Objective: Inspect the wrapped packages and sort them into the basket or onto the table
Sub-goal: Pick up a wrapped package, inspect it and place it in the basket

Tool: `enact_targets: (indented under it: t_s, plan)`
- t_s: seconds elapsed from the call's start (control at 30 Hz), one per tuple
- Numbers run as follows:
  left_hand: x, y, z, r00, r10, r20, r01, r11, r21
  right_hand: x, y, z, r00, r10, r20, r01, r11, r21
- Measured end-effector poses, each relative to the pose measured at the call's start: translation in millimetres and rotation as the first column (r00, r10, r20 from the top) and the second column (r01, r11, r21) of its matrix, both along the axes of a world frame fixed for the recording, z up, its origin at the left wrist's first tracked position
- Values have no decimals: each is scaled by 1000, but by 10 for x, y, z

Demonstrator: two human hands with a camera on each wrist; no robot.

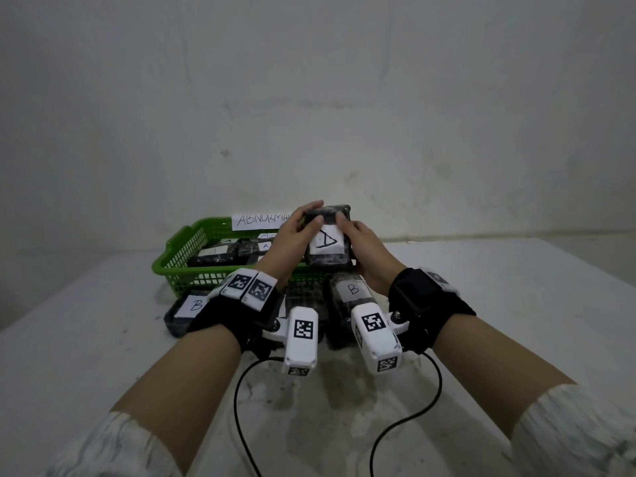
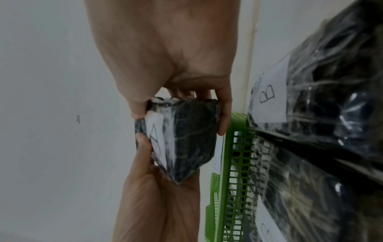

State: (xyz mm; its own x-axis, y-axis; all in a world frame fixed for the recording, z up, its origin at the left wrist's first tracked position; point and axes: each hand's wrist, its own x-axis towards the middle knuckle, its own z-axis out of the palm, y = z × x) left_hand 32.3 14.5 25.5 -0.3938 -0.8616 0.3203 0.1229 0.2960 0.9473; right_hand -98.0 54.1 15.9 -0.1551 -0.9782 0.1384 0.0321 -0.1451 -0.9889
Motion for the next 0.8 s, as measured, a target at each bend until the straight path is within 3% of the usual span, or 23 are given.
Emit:
enact_targets:
  t_s: [0.17, 0.3, 0.4, 0.63, 0.8]
  plan:
    - [12, 34, 37, 997, -77, 4, 77, 996, 49, -78, 98, 56, 1000, -22, 8, 22, 1000, 19]
    - [25, 61, 14, 994, -101, 49, 102, 995, -21, -129, 148, 29, 1000, -8, 22, 8, 1000, 12]
    - [31, 83, 26, 996, -86, 30, 87, 996, -30, -173, 174, 30, 998, 57, 27, -57, 998, 9]
    - [42, 136, 31, 984, -170, -47, 172, 984, 51, -203, 176, 52, 995, 36, 95, -36, 999, 1]
    - [33, 154, 10, 982, -154, -108, 164, 983, 85, -225, 208, 66, 995, 95, 33, -95, 995, 5]
